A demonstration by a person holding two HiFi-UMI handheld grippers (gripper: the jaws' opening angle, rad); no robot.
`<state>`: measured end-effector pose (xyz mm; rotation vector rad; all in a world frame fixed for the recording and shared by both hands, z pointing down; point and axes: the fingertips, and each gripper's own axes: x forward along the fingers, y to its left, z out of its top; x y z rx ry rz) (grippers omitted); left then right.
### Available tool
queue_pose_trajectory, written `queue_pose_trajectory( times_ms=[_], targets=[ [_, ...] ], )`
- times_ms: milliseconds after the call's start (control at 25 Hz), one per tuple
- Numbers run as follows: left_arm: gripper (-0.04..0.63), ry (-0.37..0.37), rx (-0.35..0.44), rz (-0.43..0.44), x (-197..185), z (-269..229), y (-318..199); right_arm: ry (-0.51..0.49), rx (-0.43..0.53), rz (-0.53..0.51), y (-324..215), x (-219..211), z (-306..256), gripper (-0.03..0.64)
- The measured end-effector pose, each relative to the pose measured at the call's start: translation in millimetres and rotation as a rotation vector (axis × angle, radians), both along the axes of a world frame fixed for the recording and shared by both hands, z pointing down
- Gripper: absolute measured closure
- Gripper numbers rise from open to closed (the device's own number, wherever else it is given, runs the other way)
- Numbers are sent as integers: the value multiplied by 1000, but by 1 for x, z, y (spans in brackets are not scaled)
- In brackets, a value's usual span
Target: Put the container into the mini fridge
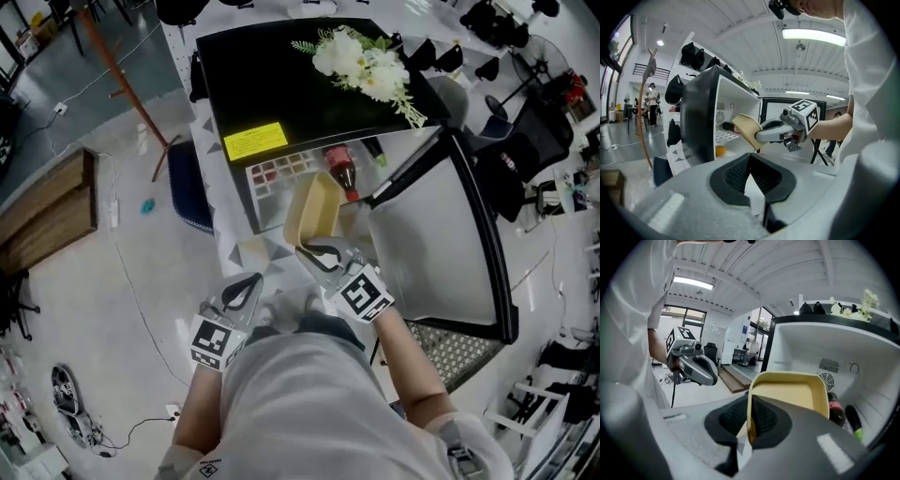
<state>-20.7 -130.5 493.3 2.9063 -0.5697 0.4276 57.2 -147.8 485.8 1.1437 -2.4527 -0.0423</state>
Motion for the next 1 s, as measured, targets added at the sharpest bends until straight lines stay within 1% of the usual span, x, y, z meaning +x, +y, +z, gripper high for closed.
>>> queue_pose_trajectory(
  times_ms=[120,240,360,560,800,1000],
  targets=[
    [588,-5,-4,-64,-2,1,-3,53,-3,-54,-15,4,4,604],
    [588,3,-5,-130,-5,-1,-6,126,-8,-98,-30,8,5,604],
    [588,8,-5,-186,-9,-3,-9,189,3,-152,-46,8,9,604],
    [588,19,-1,-275,-17,-6,-15,259,21,-214,-72,8,13,604],
    [588,26,0,-354,-23,-6,-14,384,65,-279,-95,10,21,604],
    [588,33,2,-394,-25,-8,-10,465,79,-324,-109,9,29,604]
  ],
)
